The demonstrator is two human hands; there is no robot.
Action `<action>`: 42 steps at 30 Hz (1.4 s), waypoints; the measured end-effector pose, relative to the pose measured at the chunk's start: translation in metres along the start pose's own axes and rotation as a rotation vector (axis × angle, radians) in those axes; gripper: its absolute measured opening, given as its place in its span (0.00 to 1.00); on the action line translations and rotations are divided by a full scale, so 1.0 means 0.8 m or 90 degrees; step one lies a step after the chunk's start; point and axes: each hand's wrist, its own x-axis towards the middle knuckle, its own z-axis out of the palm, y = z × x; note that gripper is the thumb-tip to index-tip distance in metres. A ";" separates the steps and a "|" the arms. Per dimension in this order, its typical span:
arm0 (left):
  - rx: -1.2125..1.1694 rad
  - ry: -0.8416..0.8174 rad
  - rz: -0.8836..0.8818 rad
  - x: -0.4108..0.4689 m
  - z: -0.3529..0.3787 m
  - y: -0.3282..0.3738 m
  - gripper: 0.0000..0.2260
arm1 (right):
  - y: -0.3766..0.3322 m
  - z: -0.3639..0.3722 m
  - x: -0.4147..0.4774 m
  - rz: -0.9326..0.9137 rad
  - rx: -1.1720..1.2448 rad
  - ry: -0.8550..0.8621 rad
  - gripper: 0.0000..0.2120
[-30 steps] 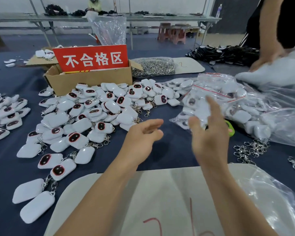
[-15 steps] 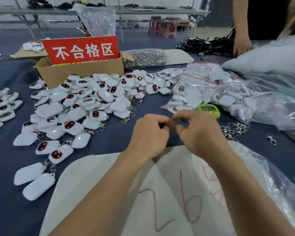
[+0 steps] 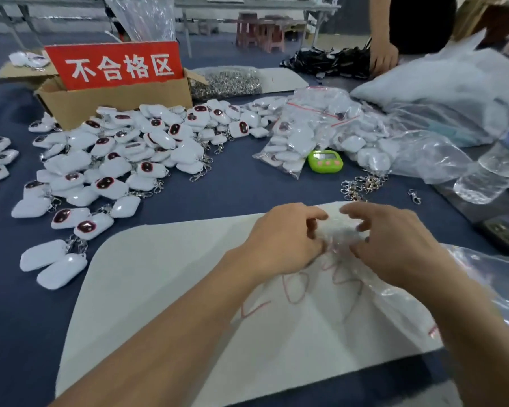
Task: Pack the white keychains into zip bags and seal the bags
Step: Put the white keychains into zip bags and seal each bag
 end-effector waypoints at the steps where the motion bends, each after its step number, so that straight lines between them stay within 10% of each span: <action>1: 0.007 0.017 0.007 -0.003 0.004 -0.001 0.21 | -0.002 0.011 0.002 -0.003 0.031 0.028 0.25; 14: -0.470 0.493 -0.156 -0.018 -0.056 -0.075 0.18 | -0.145 0.082 0.061 -0.172 0.583 0.218 0.18; 22: -0.421 0.345 -0.211 -0.019 -0.074 -0.112 0.16 | -0.212 0.106 0.128 -0.072 0.826 0.147 0.13; 34: -0.548 0.615 -0.318 -0.013 -0.118 -0.157 0.10 | -0.207 0.109 0.094 -0.357 0.461 0.028 0.18; 42: -0.363 0.724 -0.215 -0.027 -0.116 -0.142 0.24 | -0.202 0.118 0.115 -0.169 0.610 0.086 0.13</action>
